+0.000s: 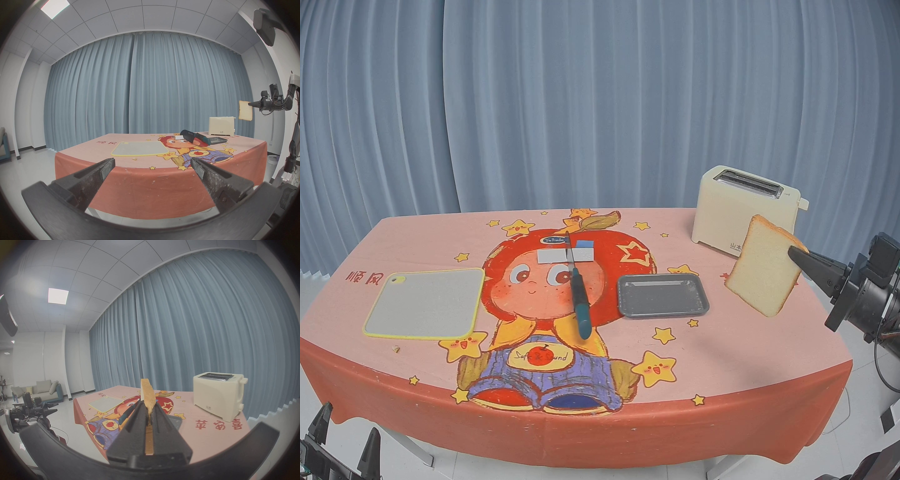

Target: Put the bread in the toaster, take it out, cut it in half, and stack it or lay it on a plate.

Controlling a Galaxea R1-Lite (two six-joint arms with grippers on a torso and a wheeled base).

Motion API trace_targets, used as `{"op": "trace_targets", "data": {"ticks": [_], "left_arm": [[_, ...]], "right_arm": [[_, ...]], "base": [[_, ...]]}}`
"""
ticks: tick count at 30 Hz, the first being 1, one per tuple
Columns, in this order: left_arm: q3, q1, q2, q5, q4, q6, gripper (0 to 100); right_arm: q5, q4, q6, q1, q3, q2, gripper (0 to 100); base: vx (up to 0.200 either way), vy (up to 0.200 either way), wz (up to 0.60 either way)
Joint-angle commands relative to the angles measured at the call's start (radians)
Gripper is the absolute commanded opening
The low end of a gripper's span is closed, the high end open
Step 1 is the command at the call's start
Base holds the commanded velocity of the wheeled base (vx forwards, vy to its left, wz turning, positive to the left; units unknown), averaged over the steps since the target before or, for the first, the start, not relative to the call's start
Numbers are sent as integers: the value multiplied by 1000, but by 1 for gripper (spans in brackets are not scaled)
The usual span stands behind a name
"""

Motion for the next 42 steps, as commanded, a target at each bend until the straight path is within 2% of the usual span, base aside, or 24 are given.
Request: {"op": "trace_targets", "data": {"ticks": [1,17,40,42], "left_arm": [[18,1,-15,1,0,0,100],[18,1,-15,0,0,0,100],[18,1,-15,0,0,1,100],[18,1,-15,0,0,3,100]], "right_arm": [[0,0,0,1,1,3,0],[0,0,0,9,3,1,0],[0,0,3,58,24,9,0],[0,1,3,64,24,9,0]], "base": [[0,200,0],[0,200,0],[0,200,0],[0,0,0]]}}
